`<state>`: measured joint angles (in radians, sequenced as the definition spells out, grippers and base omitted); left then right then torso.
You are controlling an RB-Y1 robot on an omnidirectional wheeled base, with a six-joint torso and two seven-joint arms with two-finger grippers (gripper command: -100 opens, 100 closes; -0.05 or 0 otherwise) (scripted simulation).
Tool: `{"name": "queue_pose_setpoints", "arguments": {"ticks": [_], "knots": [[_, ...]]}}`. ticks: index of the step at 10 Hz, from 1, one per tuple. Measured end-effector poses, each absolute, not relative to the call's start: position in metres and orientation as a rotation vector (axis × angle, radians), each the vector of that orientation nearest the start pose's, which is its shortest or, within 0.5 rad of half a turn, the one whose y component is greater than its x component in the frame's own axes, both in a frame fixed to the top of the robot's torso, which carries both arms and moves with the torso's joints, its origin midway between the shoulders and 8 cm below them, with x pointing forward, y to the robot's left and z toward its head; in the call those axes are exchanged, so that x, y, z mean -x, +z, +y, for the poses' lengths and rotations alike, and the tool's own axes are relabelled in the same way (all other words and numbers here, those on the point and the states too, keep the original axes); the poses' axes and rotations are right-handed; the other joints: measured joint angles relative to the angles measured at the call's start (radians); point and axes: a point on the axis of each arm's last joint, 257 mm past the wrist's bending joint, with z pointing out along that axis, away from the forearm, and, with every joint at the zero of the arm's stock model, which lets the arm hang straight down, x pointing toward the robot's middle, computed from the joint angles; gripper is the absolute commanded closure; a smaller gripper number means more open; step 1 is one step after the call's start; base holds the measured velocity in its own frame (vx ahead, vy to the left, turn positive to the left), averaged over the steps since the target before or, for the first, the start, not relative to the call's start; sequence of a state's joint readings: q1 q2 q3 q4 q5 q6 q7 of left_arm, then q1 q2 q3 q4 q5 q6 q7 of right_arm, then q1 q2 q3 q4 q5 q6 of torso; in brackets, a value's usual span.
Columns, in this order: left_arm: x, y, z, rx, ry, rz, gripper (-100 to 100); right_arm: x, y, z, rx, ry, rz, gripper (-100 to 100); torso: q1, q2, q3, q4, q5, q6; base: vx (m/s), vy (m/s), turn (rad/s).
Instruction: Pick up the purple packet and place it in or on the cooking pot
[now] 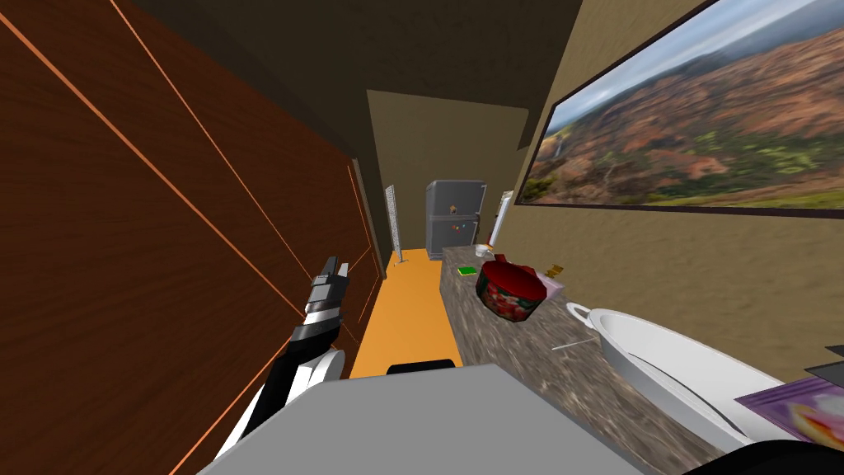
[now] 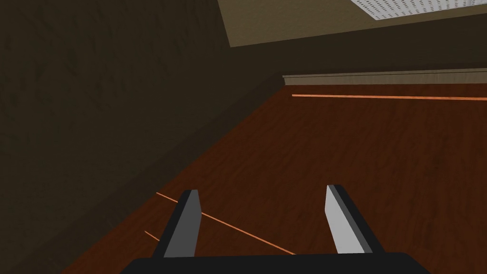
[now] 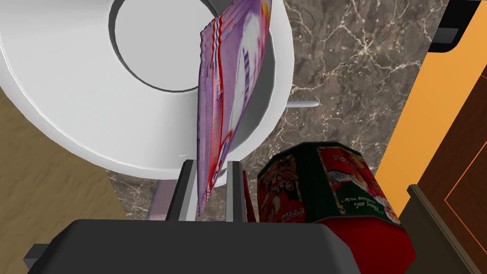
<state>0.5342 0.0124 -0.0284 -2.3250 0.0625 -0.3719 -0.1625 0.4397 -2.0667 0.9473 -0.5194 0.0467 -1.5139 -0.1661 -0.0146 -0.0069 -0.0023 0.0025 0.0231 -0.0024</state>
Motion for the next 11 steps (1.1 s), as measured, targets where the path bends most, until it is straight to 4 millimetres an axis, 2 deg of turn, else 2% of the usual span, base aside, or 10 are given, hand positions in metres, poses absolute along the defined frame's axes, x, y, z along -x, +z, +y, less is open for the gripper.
{"name": "queue_pose_setpoints", "arguments": {"ticks": [9,11], "knots": [[-0.354,0.008,0.280,0.715,-1.186,0.714,0,-0.075,-0.013,-0.737,-0.041,-0.056,3.023,100,-0.001,-0.001,0.000,0.000,0.002,-0.001,-0.012,-0.054,0.043],[-0.354,0.008,0.280,0.715,-1.186,0.713,0,-0.076,-0.009,-0.734,-0.036,-0.049,3.018,100,0.003,-0.001,0.000,0.000,0.002,0.000,-0.004,-0.012,-0.004]]}}
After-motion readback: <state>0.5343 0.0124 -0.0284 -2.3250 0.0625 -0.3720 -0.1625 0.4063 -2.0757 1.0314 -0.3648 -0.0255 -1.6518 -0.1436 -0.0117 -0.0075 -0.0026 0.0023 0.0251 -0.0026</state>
